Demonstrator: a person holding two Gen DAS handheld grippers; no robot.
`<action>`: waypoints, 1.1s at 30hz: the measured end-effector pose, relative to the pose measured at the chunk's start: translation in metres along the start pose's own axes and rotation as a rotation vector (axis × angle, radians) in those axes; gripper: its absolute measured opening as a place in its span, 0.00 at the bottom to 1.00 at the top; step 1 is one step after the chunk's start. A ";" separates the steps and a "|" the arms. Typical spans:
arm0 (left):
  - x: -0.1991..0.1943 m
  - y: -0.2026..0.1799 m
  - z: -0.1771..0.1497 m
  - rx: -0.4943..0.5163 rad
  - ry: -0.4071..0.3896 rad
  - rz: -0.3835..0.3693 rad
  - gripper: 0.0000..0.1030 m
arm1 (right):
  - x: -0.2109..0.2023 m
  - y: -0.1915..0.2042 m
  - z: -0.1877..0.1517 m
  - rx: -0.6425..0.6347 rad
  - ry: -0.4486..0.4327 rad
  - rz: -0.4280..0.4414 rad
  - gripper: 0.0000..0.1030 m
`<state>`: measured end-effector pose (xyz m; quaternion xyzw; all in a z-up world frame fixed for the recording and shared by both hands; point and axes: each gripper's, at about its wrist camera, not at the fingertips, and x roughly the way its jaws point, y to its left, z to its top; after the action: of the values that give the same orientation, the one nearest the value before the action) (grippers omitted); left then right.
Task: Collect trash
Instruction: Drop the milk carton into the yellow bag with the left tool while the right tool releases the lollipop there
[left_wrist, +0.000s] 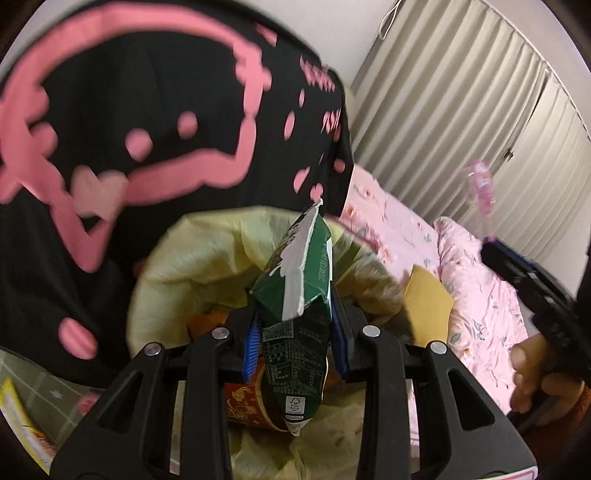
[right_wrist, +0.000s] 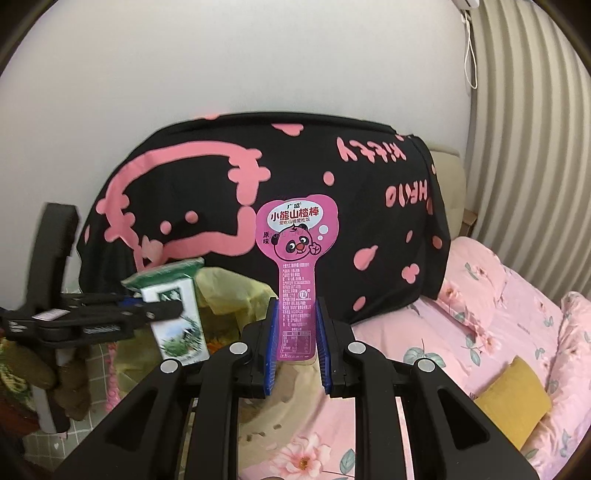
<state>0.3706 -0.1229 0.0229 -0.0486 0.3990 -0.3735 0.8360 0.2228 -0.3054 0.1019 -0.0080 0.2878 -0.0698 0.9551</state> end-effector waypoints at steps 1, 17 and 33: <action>0.007 0.001 -0.001 -0.006 0.012 0.002 0.29 | 0.002 -0.001 -0.001 -0.001 0.007 0.001 0.18; -0.050 -0.008 0.007 0.034 -0.070 0.116 0.47 | 0.021 0.020 -0.003 -0.025 0.021 0.088 0.18; -0.107 0.063 -0.032 -0.159 -0.091 0.207 0.48 | 0.047 0.090 -0.028 -0.079 0.121 0.227 0.18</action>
<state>0.3414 0.0001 0.0451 -0.0901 0.3921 -0.2496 0.8808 0.2583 -0.2224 0.0478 -0.0089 0.3466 0.0497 0.9367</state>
